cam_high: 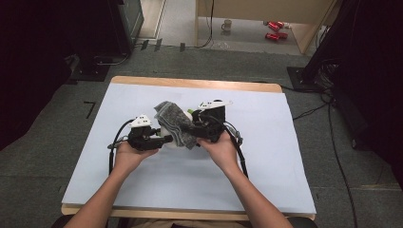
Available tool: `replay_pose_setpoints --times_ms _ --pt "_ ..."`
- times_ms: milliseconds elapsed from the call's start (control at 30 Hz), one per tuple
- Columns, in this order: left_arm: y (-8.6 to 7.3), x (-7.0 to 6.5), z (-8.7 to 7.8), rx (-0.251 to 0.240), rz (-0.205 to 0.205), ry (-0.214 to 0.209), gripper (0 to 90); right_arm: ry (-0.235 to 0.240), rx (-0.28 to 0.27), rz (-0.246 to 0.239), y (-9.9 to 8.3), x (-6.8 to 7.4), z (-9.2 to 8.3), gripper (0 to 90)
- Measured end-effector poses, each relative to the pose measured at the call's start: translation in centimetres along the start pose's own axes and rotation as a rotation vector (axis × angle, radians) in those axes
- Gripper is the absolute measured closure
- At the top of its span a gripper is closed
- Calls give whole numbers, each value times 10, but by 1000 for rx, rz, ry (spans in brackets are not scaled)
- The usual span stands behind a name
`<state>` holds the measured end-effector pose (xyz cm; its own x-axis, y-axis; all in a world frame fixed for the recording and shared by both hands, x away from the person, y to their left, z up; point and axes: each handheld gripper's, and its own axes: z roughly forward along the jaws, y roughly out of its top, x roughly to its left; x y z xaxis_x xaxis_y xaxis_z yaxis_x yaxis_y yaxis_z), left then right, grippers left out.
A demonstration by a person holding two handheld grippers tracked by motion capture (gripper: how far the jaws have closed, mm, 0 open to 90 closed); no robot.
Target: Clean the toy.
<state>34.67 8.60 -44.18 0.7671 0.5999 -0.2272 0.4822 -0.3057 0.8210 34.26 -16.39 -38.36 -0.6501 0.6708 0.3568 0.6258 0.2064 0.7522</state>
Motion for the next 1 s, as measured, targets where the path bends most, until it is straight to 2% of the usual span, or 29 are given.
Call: replay_pose_setpoints --times_ms 133,267,367,567,867,1000 --pt "0 1 0 -4 1 2 557 -29 16 -8 1 -7 -3 772" --pt "0 4 1 -11 -14 -9 563 -91 34 -17 2 -16 -12 777" --pt "0 4 0 -16 -10 -11 564 -83 39 10 3 -24 -19 781" --pt "0 6 1 -21 -28 -18 564 -93 39 25 6 -34 -31 783" --pt "-1 9 0 -25 -39 -25 563 -114 6 93 8 -59 -58 783" --pt "-1 9 0 -24 -40 -25 563 -141 -12 121 7 -72 -68 782"
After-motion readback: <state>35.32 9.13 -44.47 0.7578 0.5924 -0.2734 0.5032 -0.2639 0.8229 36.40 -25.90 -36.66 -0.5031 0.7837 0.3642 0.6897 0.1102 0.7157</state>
